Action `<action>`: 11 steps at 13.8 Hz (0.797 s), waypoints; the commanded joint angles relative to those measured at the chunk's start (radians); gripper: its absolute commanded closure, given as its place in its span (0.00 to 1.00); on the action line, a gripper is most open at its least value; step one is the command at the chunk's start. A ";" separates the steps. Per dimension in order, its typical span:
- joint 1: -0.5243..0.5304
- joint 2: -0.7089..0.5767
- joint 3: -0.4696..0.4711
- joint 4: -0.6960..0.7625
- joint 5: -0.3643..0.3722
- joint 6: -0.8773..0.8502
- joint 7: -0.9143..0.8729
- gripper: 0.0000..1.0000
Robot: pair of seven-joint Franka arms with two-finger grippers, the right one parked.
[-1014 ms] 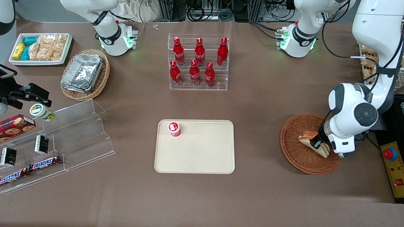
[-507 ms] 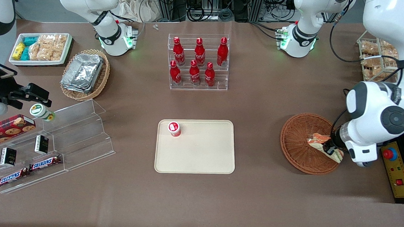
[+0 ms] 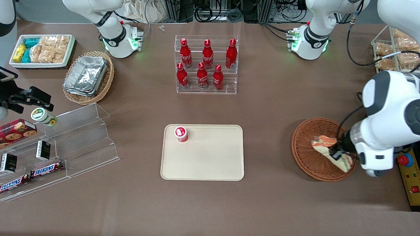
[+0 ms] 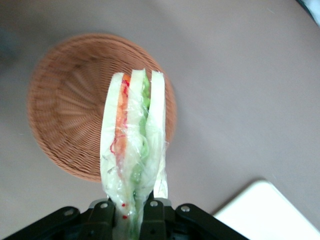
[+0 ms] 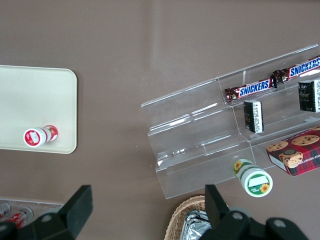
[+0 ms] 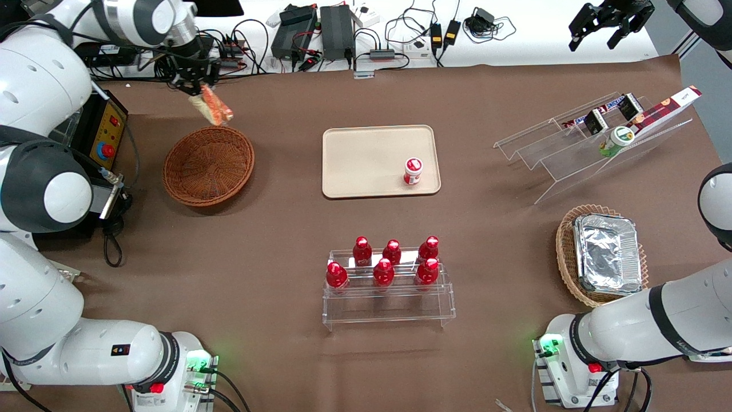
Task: Place sandwich from basket to tray
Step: 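Lift the sandwich and carry it with the left gripper toward the cream tray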
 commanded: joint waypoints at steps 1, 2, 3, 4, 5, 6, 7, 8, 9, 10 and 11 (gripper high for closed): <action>-0.002 0.056 -0.085 0.064 -0.009 -0.018 0.099 1.00; -0.003 0.077 -0.119 0.074 -0.009 -0.009 0.110 1.00; -0.005 0.105 -0.163 0.080 -0.001 0.010 0.107 1.00; -0.006 0.135 -0.202 0.079 0.008 0.062 0.109 1.00; -0.008 0.161 -0.232 0.077 0.023 0.117 0.112 1.00; -0.043 0.187 -0.266 0.076 0.067 0.152 0.100 1.00; -0.104 0.212 -0.265 0.079 0.109 0.165 0.084 1.00; -0.129 0.233 -0.265 0.079 0.135 0.172 0.054 1.00; -0.133 0.244 -0.266 0.077 0.143 0.189 0.038 1.00; -0.155 0.254 -0.267 0.071 0.141 0.217 0.037 1.00; -0.184 0.267 -0.267 0.067 0.146 0.243 0.038 1.00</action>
